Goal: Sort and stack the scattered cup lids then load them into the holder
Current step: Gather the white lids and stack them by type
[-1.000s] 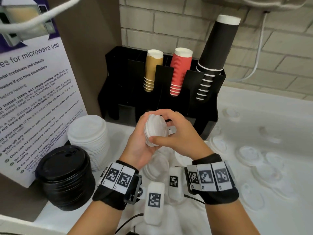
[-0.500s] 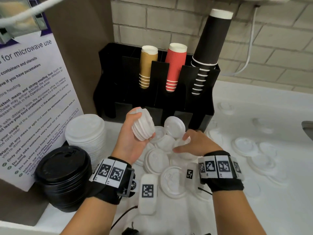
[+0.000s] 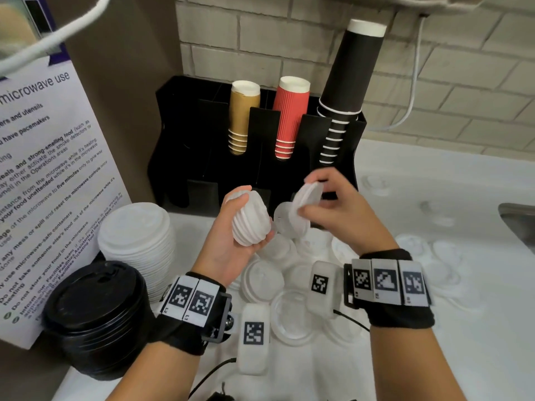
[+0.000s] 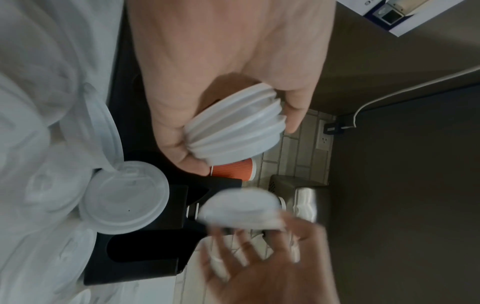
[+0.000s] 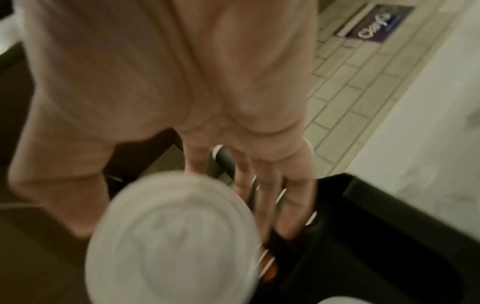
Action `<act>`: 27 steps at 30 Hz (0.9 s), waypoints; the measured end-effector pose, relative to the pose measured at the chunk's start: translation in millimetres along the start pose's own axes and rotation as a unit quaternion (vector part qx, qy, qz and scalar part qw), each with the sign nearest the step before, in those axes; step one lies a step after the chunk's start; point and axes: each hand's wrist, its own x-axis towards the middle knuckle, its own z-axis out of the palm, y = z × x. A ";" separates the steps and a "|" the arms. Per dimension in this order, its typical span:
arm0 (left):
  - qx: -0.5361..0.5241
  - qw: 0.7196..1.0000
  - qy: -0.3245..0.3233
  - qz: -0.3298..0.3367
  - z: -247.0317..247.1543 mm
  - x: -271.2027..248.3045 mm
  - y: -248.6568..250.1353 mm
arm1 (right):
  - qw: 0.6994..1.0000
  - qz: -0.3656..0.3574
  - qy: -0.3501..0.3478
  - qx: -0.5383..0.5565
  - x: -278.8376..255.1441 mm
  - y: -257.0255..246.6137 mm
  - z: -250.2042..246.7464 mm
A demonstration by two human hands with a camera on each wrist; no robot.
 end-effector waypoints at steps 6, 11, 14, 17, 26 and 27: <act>0.043 0.999 -0.001 0.000 4.5 -3.1 -1.8 | 0.989 -0.081 0.057 0.108 -6.2 -15.0 31.7; 0.053 0.999 -0.005 0.002 8.8 -8.9 4.3 | 0.996 -0.033 -0.017 0.083 -11.7 -6.6 52.3; 0.046 0.999 -0.014 0.004 9.2 -10.8 5.8 | 0.998 -0.030 -0.053 0.023 -11.9 -4.9 51.5; 0.057 0.998 -0.032 0.010 11.7 -12.5 4.8 | 0.997 -0.044 -0.069 0.009 -13.6 -6.2 48.1; 0.075 0.996 -0.037 0.023 12.2 -13.3 -4.8 | 0.994 -0.056 -0.079 0.041 -18.6 -2.1 43.7; 0.077 0.996 -0.035 0.021 11.6 -13.5 -5.7 | 0.994 -0.060 -0.083 0.042 -19.2 -1.4 43.4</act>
